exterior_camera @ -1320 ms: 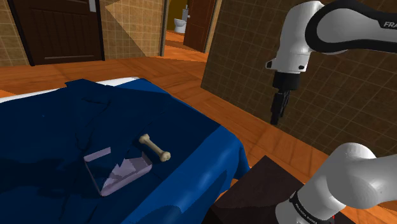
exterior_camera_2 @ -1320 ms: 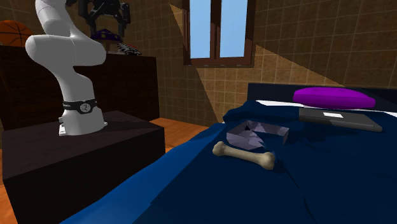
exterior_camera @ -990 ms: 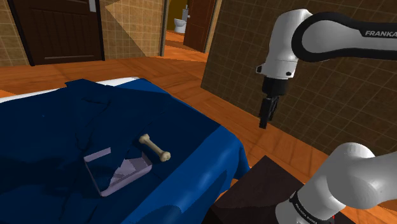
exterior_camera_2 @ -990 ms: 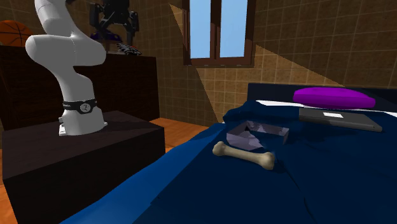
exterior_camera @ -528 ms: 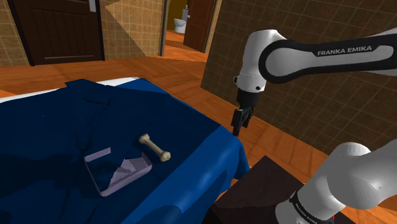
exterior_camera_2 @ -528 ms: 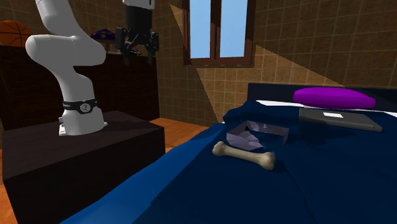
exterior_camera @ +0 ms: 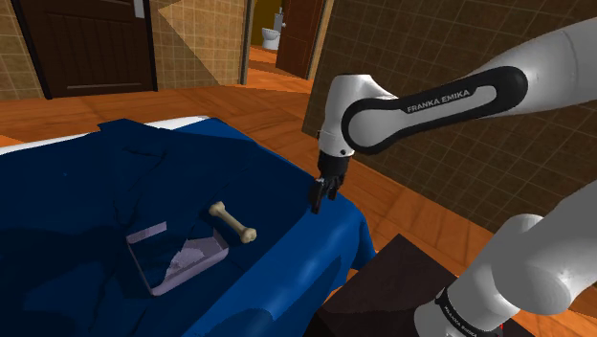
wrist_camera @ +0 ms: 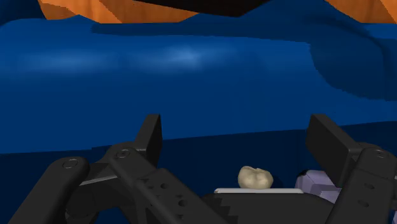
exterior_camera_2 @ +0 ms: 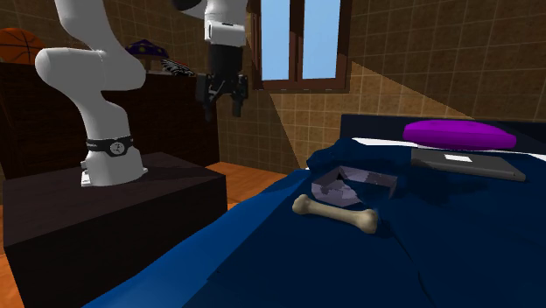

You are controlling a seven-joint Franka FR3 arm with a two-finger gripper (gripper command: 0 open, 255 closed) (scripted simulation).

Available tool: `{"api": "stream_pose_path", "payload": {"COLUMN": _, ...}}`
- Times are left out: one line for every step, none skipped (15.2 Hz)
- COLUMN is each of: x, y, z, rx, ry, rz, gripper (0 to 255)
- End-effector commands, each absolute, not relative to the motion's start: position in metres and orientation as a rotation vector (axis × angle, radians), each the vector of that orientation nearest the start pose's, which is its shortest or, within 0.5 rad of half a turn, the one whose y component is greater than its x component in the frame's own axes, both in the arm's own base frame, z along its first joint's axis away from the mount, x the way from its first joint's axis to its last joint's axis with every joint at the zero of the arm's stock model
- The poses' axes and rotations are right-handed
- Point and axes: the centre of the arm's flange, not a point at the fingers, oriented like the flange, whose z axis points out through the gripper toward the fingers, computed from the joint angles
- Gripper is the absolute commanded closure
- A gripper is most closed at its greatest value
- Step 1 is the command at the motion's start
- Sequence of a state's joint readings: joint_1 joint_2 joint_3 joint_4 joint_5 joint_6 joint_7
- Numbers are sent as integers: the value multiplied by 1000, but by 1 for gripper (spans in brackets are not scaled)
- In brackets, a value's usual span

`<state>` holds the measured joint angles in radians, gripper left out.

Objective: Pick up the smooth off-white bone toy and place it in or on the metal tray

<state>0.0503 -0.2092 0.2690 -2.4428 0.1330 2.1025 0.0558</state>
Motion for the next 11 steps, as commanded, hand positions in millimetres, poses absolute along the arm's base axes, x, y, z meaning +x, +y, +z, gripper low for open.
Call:
{"api": "stream_pose_path", "payload": {"x": 432, "y": 156, "z": 355, "rx": -3098, "ry": -280, "rz": 196, "gripper": 0}}
{"api": "stream_pose_path", "payload": {"x": 440, "y": 162, "z": 347, "rx": -3100, "ry": -282, "rz": 184, "gripper": 0}}
{"api": "stream_pose_path", "payload": {"x": 448, "y": 167, "z": 340, "rx": -3103, "ry": -284, "rz": 172, "gripper": 0}}
{"api": "stream_pose_path", "payload": {"x": 456, "y": 172, "z": 332, "rx": -3106, "ry": -285, "rz": 161, "gripper": 0}}
{"api": "stream_pose_path", "payload": {"x": 464, "y": 178, "z": 324, "rx": -3109, "ry": -287, "rz": 149, "gripper": 0}}
{"api": "stream_pose_path", "payload": {"x": 472, "y": 183, "z": 316, "rx": -3112, "ry": -288, "rz": 137, "gripper": 0}}
{"api": "stream_pose_path", "payload": {"x": 480, "y": 189, "z": 309, "rx": -3114, "ry": -290, "rz": 125, "gripper": 0}}
{"api": "stream_pose_path", "payload": {"x": 489, "y": 194, "z": 301, "rx": -3117, "ry": -291, "rz": 113, "gripper": 0}}
{"api": "stream_pose_path", "payload": {"x": 497, "y": 199, "z": 293, "rx": -3120, "ry": -293, "rz": 101, "gripper": 0}}
{"api": "stream_pose_path", "payload": {"x": 505, "y": 205, "z": 286, "rx": -3122, "ry": -294, "rz": 90, "gripper": 0}}
{"api": "stream_pose_path", "payload": {"x": 513, "y": 210, "z": 278, "rx": -3125, "ry": -296, "rz": 78, "gripper": 0}}
